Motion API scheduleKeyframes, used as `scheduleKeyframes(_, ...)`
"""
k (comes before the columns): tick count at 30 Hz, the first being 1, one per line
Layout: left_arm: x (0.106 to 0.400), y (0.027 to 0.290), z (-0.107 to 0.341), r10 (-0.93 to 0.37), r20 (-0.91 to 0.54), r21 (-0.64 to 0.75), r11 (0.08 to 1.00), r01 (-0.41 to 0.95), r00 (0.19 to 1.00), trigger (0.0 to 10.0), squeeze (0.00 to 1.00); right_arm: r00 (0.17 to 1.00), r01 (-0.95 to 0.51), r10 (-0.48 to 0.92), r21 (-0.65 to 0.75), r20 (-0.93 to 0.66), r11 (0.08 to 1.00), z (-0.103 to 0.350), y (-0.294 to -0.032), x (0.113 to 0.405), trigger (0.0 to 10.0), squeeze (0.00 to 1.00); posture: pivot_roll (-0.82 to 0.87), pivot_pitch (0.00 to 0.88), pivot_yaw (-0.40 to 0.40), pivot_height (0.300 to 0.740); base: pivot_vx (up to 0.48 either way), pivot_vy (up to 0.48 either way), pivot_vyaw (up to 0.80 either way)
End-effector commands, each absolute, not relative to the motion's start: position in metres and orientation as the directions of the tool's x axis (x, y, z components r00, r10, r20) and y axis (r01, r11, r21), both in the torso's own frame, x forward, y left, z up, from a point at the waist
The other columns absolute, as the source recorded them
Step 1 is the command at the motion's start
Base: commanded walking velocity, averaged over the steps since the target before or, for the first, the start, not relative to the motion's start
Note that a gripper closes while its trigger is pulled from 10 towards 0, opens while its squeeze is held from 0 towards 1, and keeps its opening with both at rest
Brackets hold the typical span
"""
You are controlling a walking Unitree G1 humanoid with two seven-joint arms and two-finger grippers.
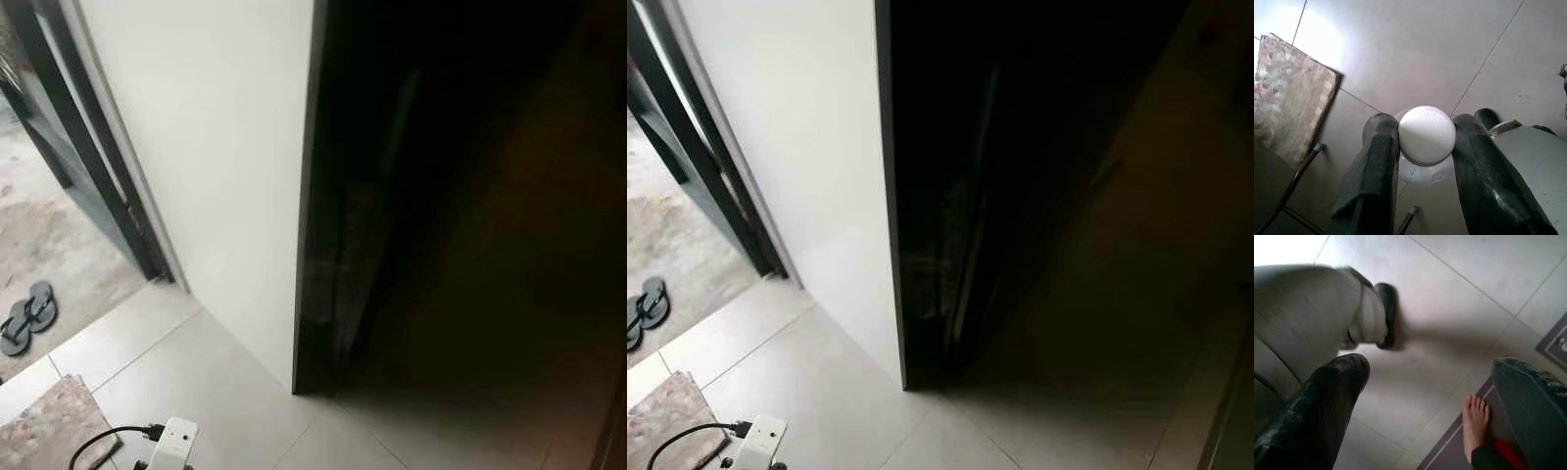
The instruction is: Restocking fridge
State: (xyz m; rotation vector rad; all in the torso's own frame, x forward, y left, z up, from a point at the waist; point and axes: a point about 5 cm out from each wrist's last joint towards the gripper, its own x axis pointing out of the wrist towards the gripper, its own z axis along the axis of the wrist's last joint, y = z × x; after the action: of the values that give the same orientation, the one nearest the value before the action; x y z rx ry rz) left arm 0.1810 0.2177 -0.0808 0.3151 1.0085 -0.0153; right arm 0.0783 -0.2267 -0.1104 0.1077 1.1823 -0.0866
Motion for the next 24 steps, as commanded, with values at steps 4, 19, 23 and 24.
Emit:
scheduleKeyframes(4,0.1768,0.2178,-0.0829,0.143,-0.841,0.246,0.96,0.134,0.521,10.0,0.0,0.357,0.126,-0.018,0.03,-0.934,0.992,-0.1112,-0.2292,0.0717,10.0,0.0,0.03,0.097,0.003,0.74,0.0,0.0,-0.73)
scheduleKeyframes(19,0.1754,0.2198,-0.0831,0.157,-0.838,0.241,0.966,0.096,0.522,10.0,0.0,0.36,0.128,-0.014,0.034,-0.933,0.991,-0.1116,-0.227,0.0718,10.0,0.0,0.03,0.077,0.013,0.74,0.0,0.0,-0.73)
scheduleKeyframes(23,0.1757,0.2193,-0.0831,0.156,-0.838,0.239,0.966,0.094,0.523,10.0,0.0,0.368,0.139,-0.018,0.035,-0.93,0.99,-0.1114,-0.2273,0.0724,10.0,0.0,0.03,0.07,0.01,0.74,0.0,0.0,-0.53)
scheduleKeyframes(24,0.1758,0.2192,-0.0831,0.156,-0.838,0.239,0.966,0.094,0.524,10.0,0.0,0.369,0.139,-0.019,0.035,-0.929,0.99,-0.1113,-0.2274,0.0726,10.0,0.0,0.03,0.07,0.01,0.74,0.0,0.0,0.0)
